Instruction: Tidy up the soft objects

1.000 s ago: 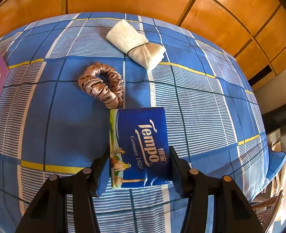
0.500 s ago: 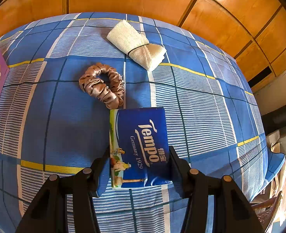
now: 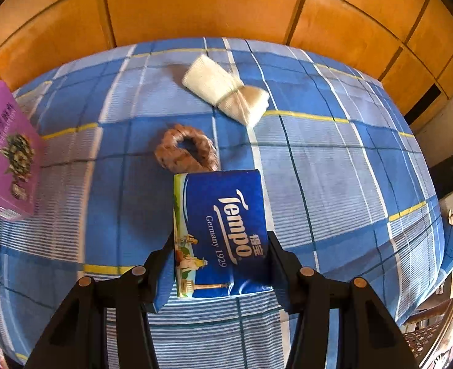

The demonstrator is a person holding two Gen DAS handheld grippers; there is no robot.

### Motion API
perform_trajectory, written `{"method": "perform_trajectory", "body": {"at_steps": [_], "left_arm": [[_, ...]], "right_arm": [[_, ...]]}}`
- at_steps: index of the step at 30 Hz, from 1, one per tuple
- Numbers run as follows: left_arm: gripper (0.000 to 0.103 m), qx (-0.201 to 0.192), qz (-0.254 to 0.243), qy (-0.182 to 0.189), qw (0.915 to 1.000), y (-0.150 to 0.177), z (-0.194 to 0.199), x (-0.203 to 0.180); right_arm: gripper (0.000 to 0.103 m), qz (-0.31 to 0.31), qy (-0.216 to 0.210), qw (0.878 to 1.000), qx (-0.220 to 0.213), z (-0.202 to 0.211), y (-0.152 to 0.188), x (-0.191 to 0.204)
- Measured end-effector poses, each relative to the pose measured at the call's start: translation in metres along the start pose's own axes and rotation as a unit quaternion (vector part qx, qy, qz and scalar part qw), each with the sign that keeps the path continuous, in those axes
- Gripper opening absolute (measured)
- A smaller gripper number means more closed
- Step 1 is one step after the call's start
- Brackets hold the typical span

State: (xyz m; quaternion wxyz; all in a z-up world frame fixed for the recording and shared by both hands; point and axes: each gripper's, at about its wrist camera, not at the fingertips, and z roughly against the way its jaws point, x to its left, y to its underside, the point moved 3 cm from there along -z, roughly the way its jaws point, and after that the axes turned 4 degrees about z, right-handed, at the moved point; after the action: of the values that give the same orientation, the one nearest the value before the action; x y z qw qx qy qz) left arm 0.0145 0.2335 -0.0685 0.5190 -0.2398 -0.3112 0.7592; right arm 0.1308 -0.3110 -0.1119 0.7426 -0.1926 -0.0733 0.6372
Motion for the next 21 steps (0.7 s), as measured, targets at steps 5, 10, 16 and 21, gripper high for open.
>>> {"method": "perform_trajectory", "body": {"at_steps": [5, 10, 16, 21], "left_arm": [[0.103, -0.001, -0.005, 0.005, 1.0, 0.001, 0.004, -0.004], [0.103, -0.003, -0.007, 0.012, 0.9999, 0.001, 0.007, -0.008], [0.103, -0.007, -0.01, 0.013, 0.9998, 0.001, 0.011, -0.01], [0.103, -0.007, -0.013, 0.014, 0.9998, 0.001, 0.012, -0.01]], "right_arm": [[0.053, 0.002, -0.017, 0.999, -0.032, 0.028, -0.036, 0.011], [0.053, 0.023, -0.016, 0.998, -0.062, 0.054, -0.087, 0.034], [0.053, 0.063, -0.01, 0.994, -0.087, 0.079, -0.125, 0.076], [0.053, 0.088, -0.031, 0.988, -0.121, 0.109, -0.148, 0.111]]}}
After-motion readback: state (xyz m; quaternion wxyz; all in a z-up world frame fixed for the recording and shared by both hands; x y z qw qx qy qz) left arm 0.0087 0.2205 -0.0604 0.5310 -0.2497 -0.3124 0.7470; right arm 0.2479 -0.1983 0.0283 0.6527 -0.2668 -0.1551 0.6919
